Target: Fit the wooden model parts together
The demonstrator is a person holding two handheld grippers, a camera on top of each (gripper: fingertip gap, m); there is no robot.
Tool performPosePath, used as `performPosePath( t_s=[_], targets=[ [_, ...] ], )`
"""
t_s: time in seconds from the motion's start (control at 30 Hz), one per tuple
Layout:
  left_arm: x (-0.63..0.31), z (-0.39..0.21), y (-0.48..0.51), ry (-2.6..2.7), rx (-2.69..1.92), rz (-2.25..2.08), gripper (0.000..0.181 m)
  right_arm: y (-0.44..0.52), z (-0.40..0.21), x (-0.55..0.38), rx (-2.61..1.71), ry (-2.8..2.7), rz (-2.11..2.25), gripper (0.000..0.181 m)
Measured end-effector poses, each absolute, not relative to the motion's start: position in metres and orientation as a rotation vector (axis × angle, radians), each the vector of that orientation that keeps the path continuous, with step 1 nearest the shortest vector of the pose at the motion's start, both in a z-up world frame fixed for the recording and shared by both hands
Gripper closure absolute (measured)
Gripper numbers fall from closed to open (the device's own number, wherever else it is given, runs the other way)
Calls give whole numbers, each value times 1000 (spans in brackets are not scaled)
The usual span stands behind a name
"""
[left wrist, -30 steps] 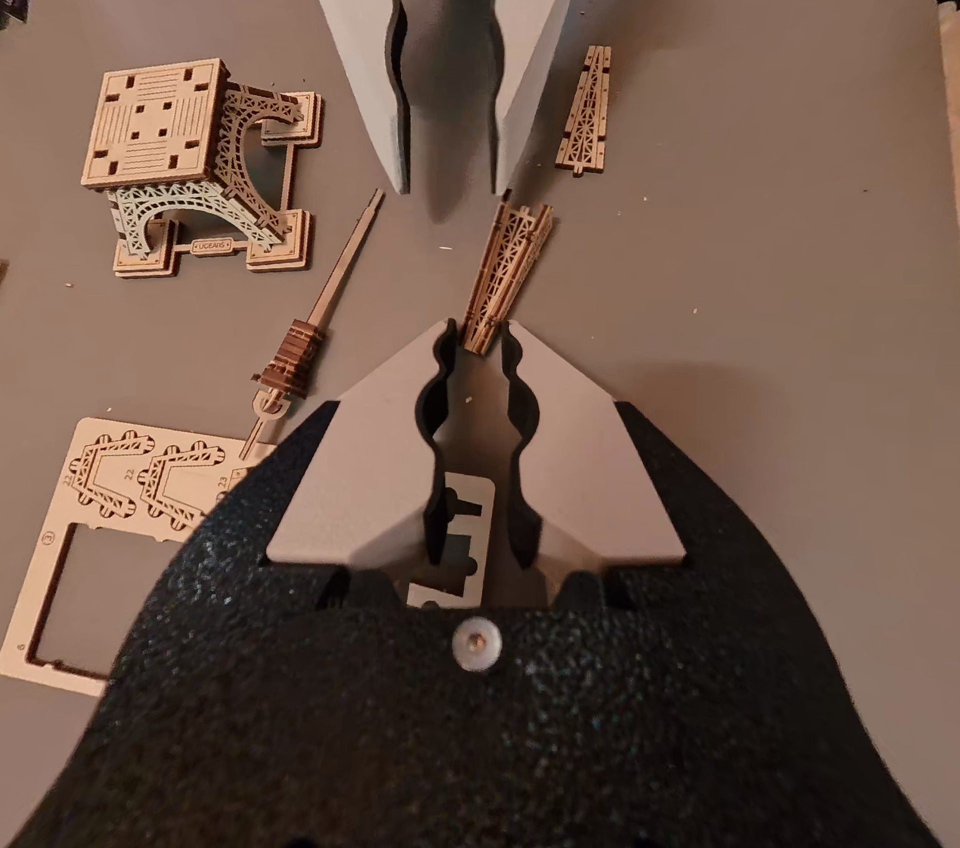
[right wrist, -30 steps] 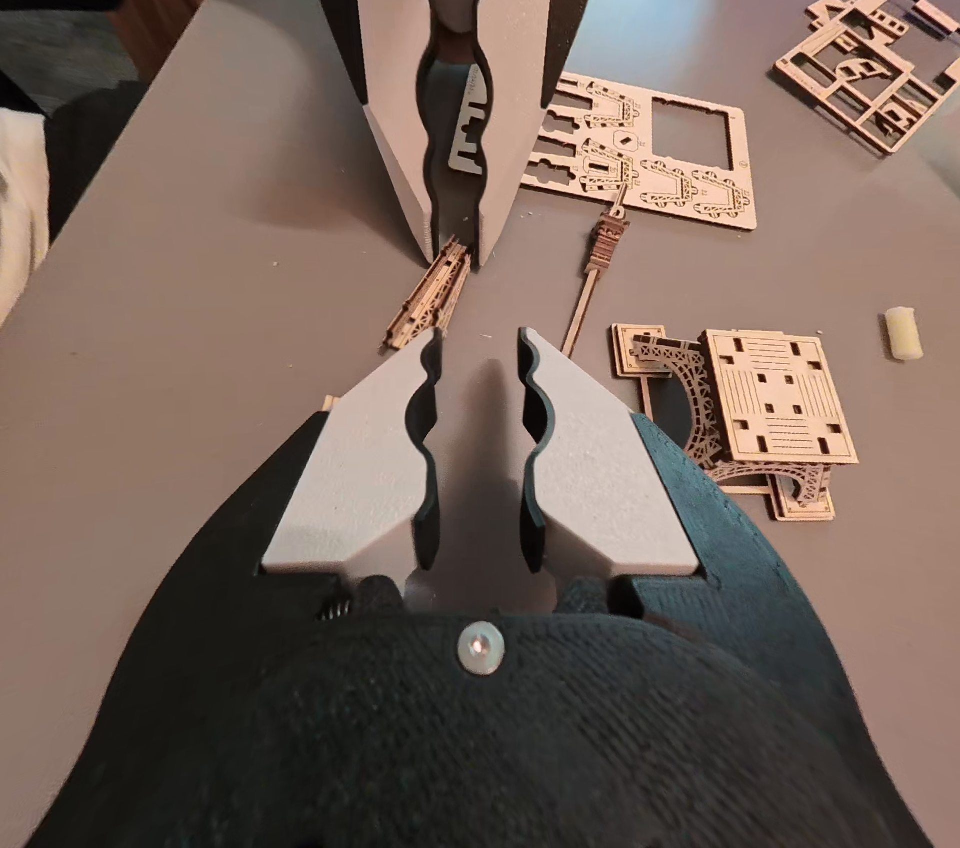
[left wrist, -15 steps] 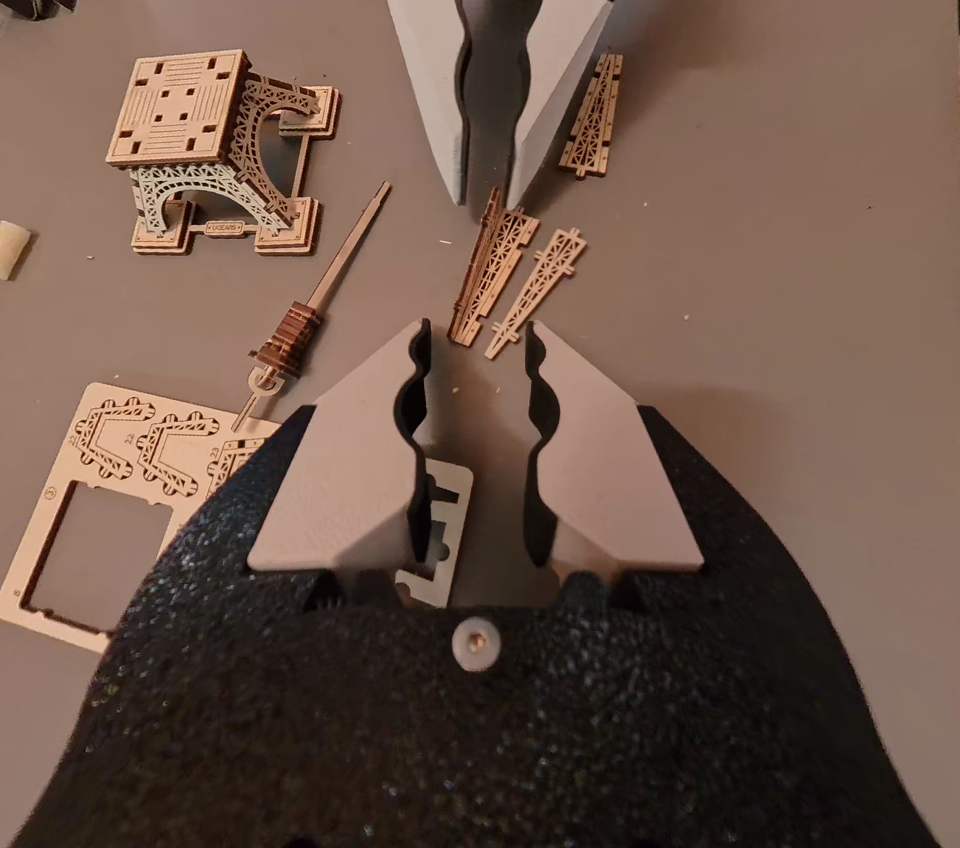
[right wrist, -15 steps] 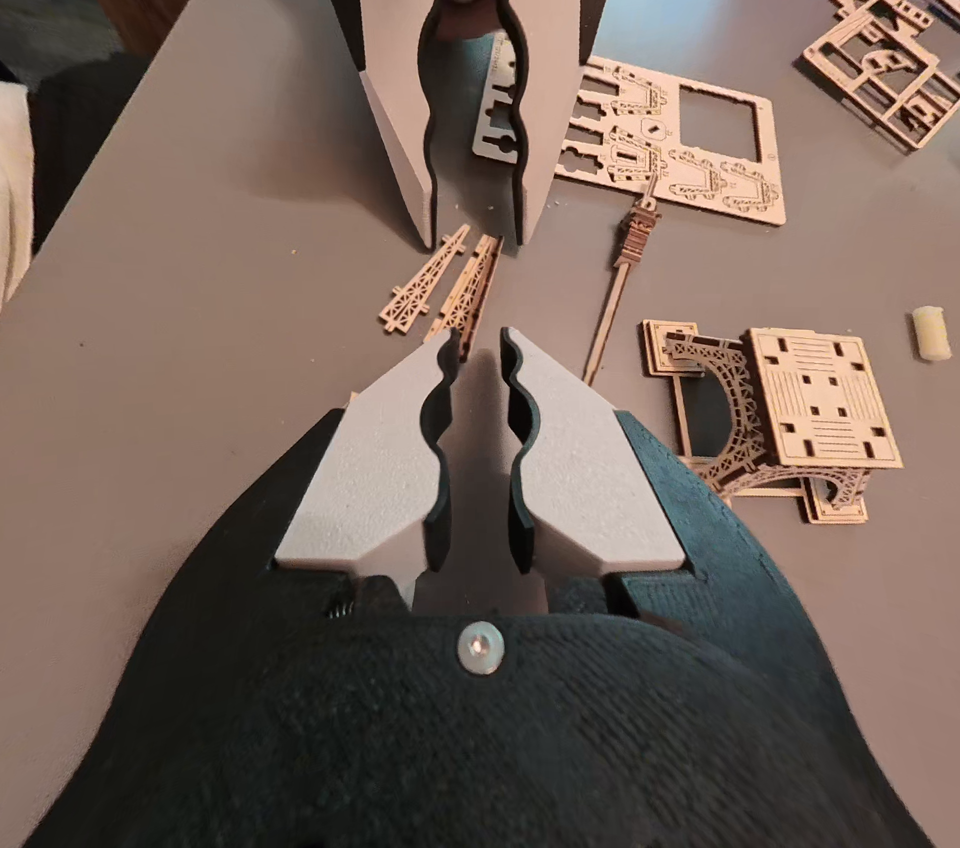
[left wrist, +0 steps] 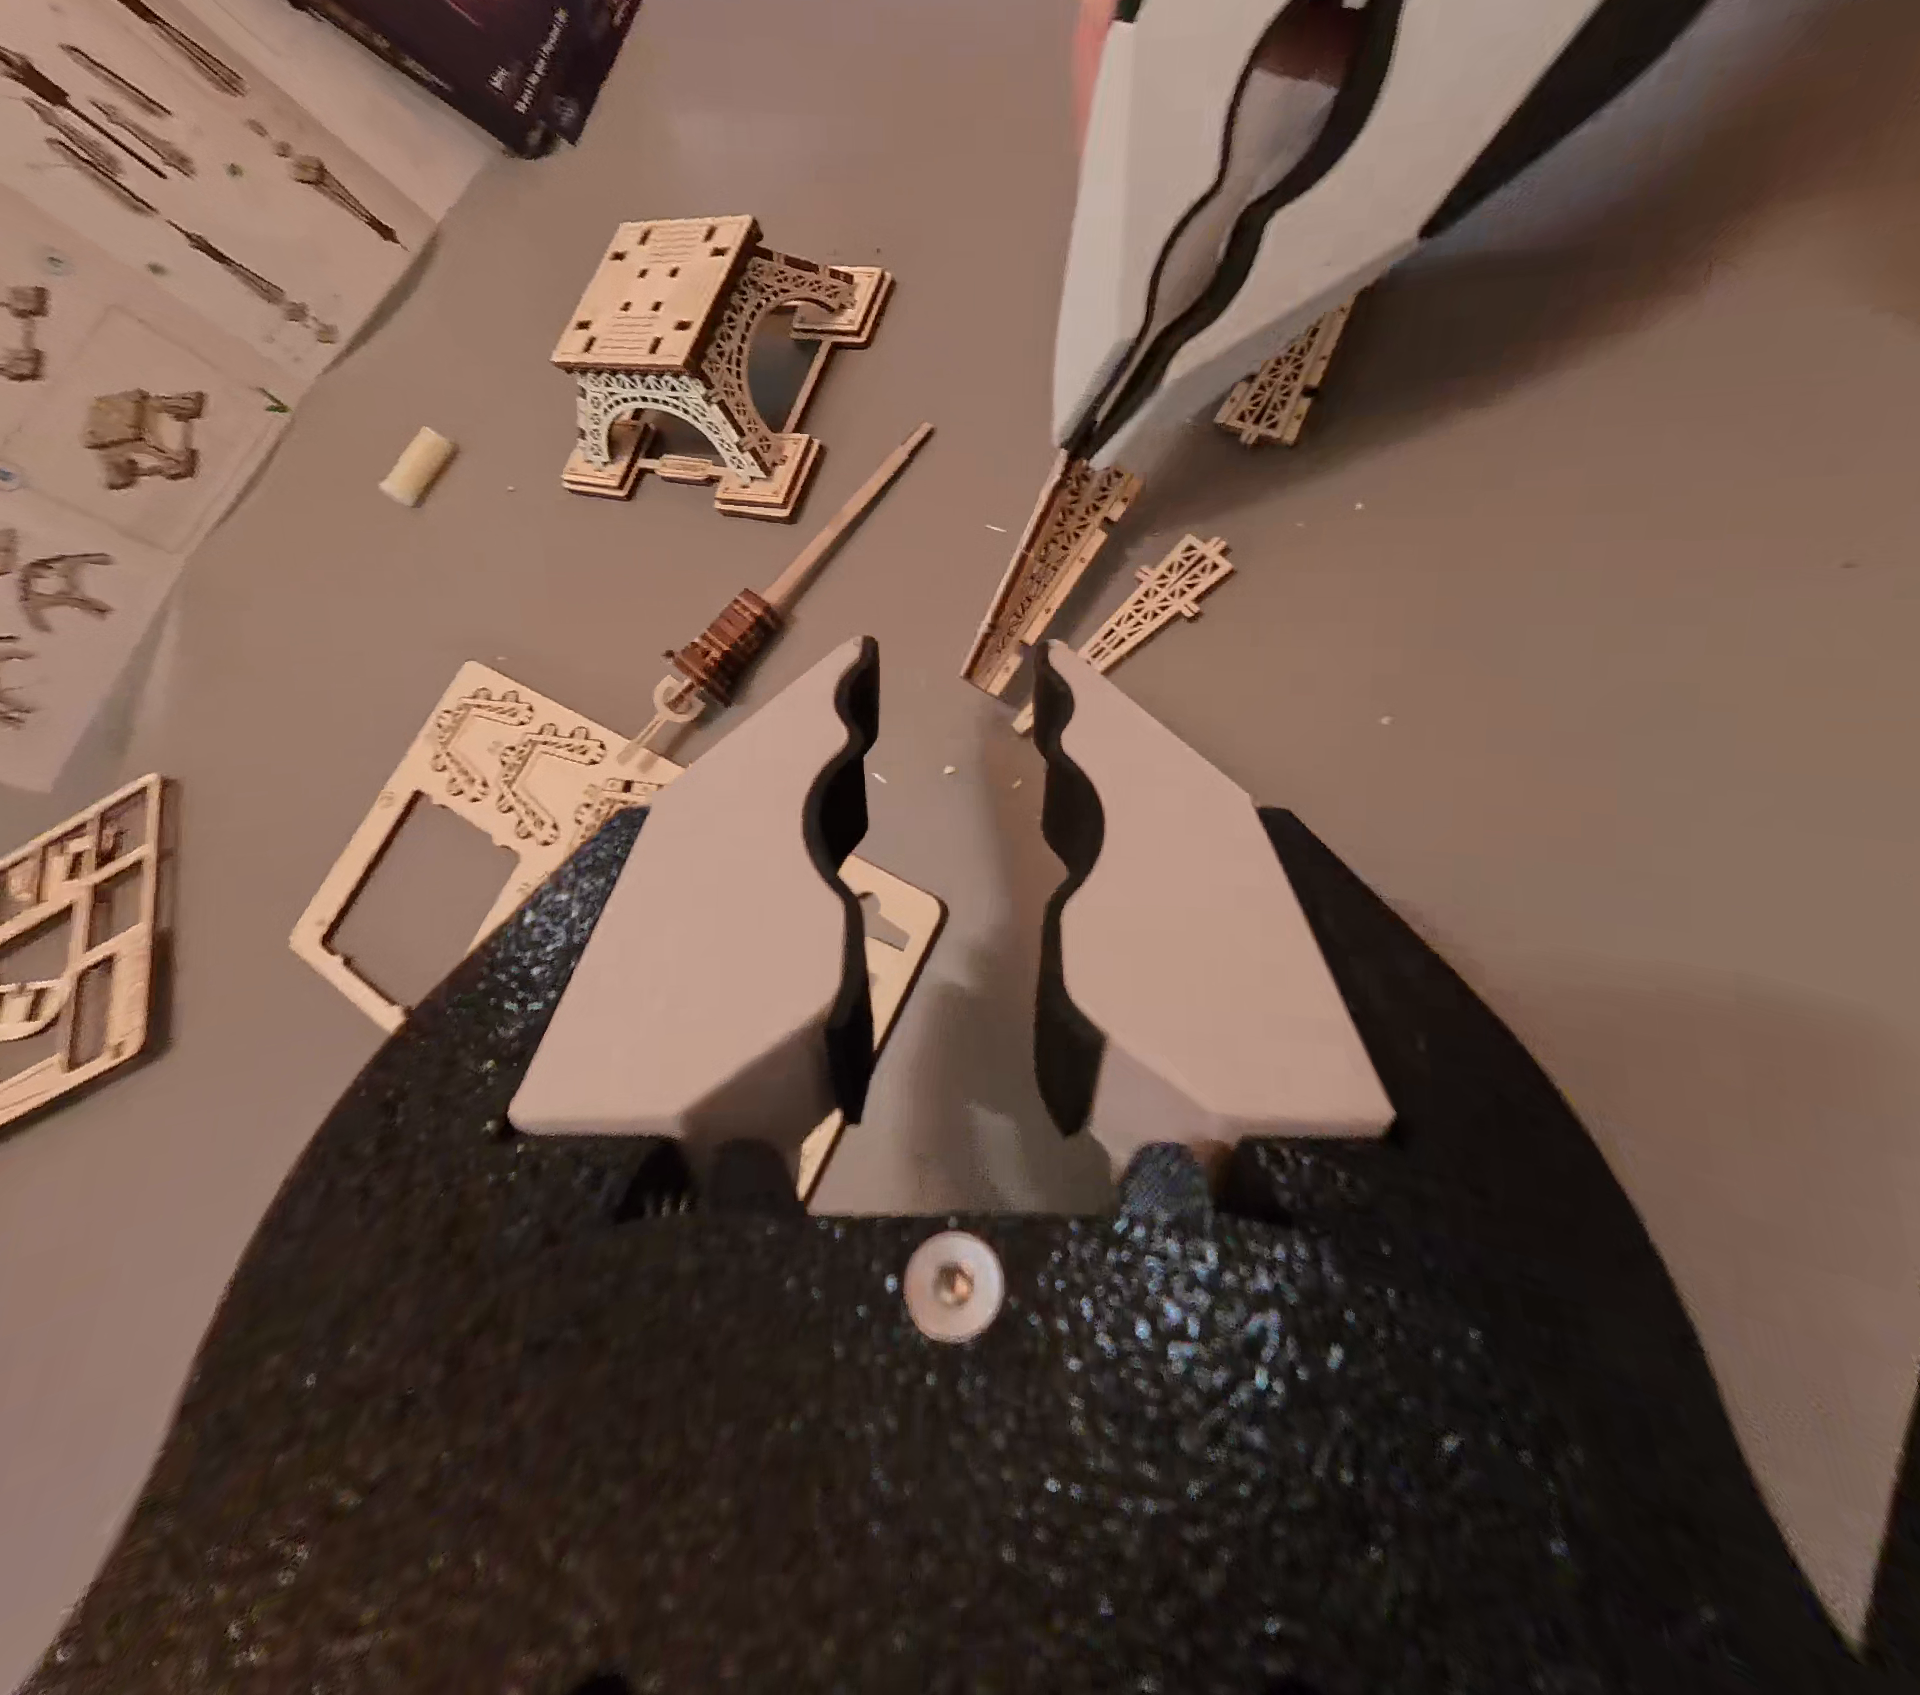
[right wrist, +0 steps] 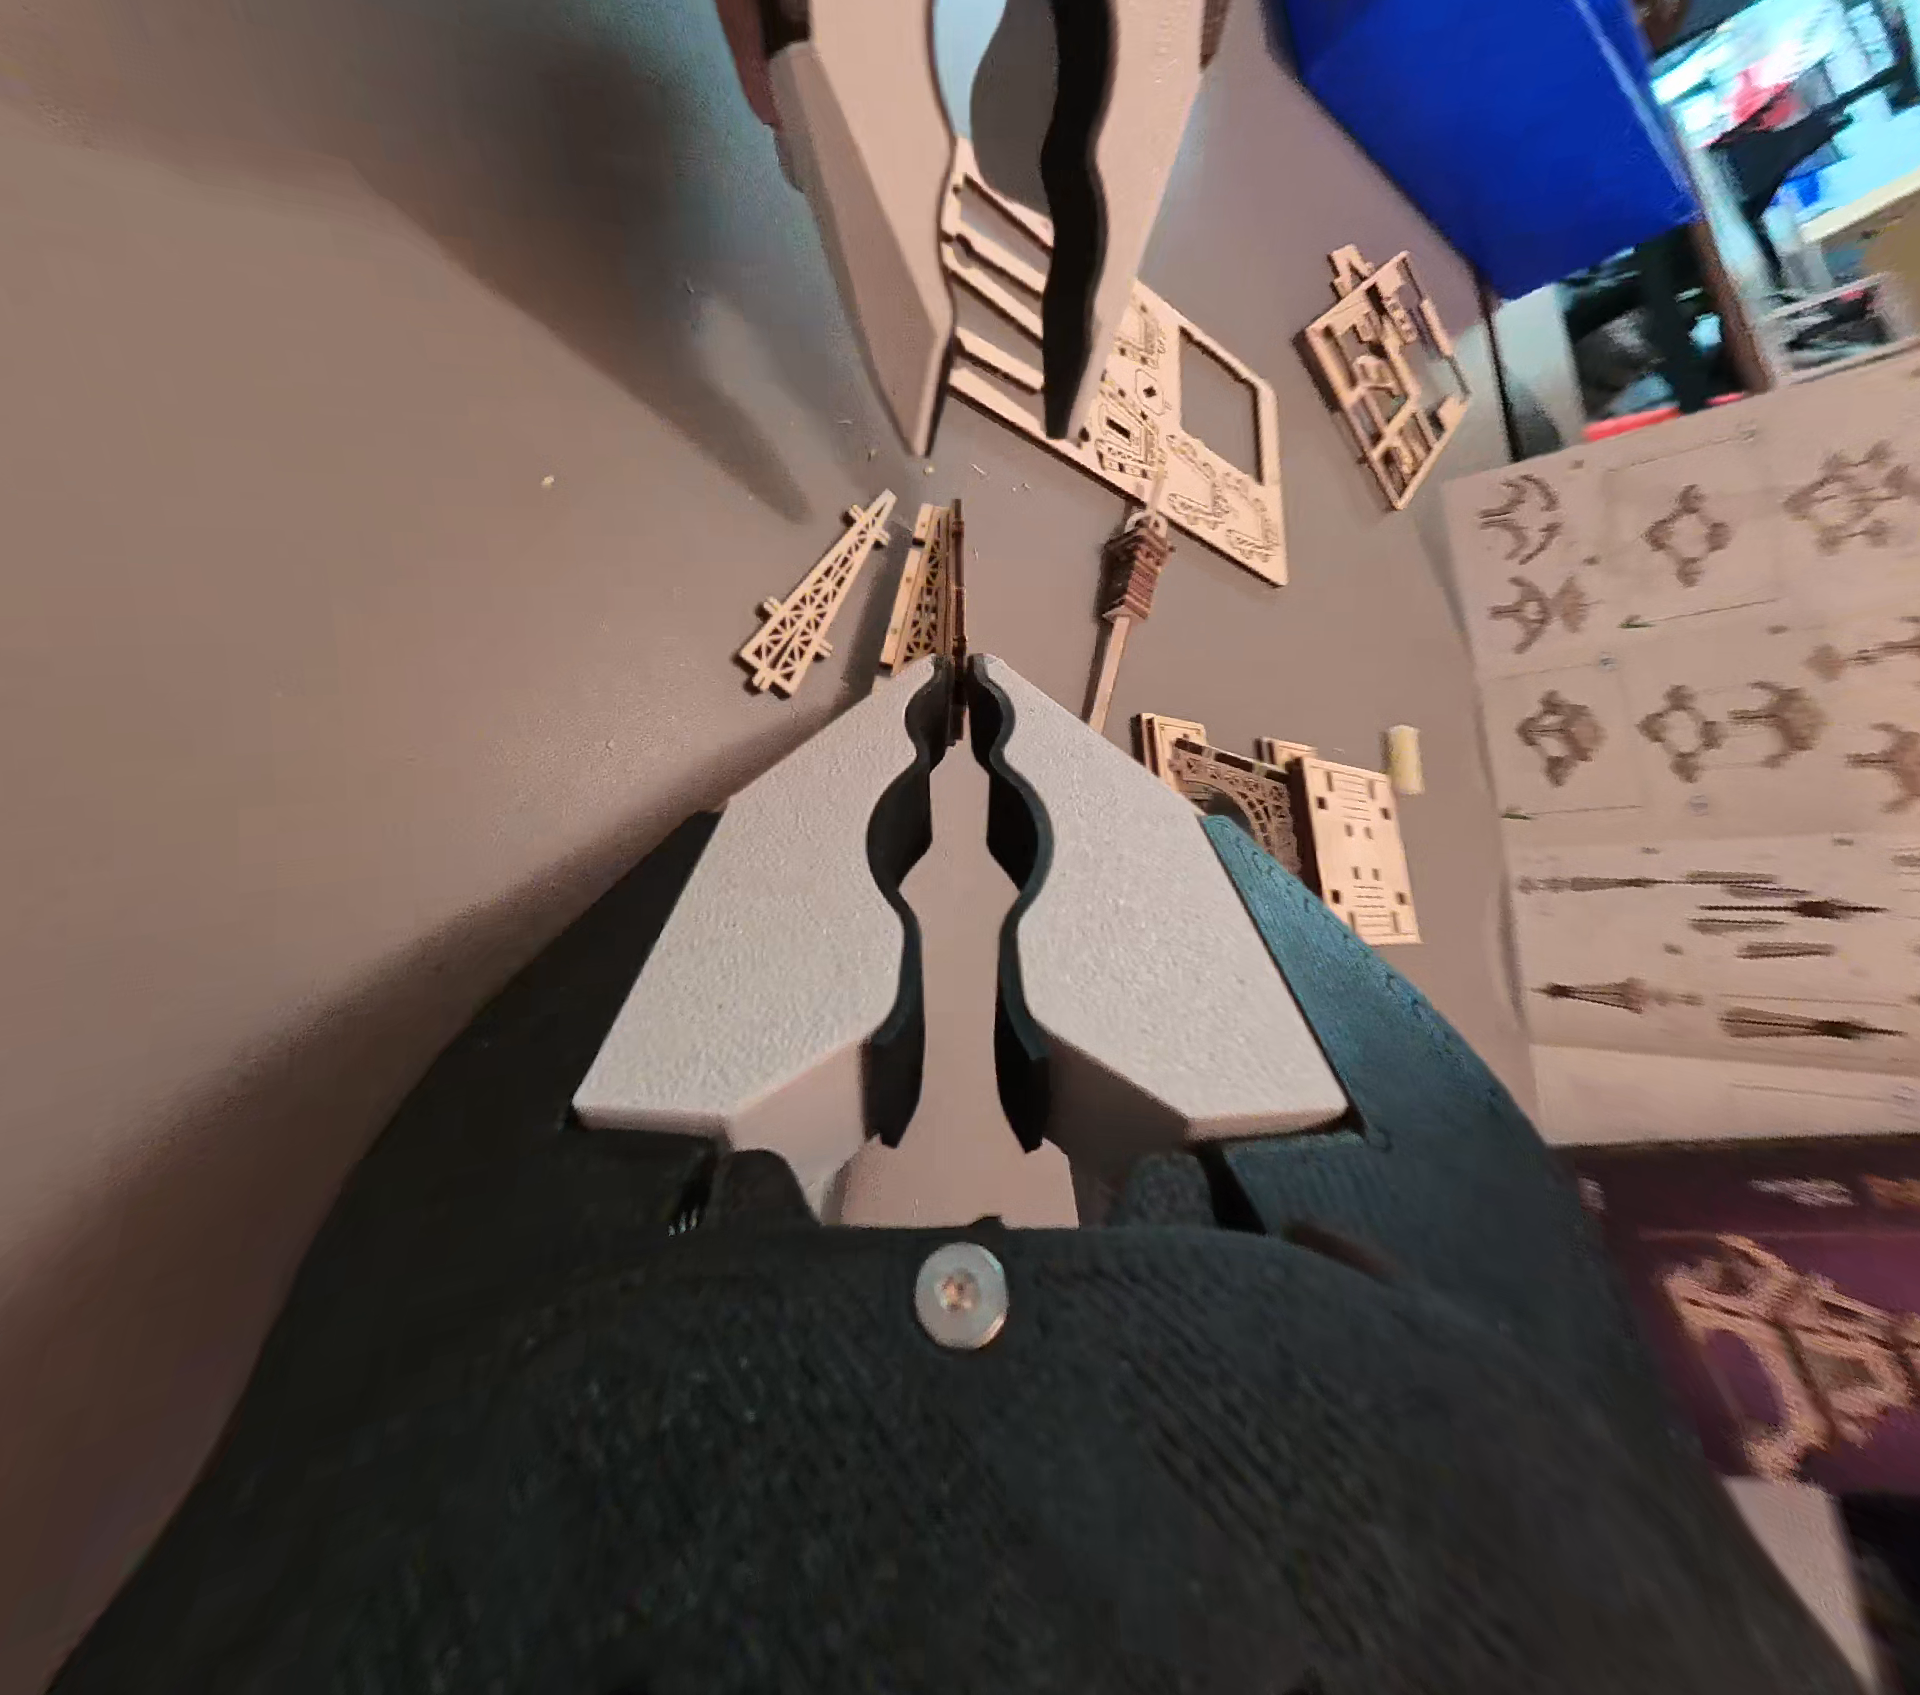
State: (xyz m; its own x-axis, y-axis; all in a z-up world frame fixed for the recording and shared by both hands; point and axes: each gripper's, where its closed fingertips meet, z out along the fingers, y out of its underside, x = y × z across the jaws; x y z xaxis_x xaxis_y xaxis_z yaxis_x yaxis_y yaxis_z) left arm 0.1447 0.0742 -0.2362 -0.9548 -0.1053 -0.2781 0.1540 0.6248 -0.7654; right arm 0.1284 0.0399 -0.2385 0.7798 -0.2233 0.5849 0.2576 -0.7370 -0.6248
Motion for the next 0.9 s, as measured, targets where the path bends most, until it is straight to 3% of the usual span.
performPosePath(
  t_s=[0.47,0.77,0.9],
  targets=[
    [136,-252,72,2570,0,-1144,145,48,-244,116,-2270,-330,-1428,181],
    [133,-258,67,2570,253,-1038,135,51,-243,113,-2280,-364,-1496,181],
    [132,-261,59,2648,310,-1016,142,46,-242,117,-2294,-348,-1551,181]
  ],
)
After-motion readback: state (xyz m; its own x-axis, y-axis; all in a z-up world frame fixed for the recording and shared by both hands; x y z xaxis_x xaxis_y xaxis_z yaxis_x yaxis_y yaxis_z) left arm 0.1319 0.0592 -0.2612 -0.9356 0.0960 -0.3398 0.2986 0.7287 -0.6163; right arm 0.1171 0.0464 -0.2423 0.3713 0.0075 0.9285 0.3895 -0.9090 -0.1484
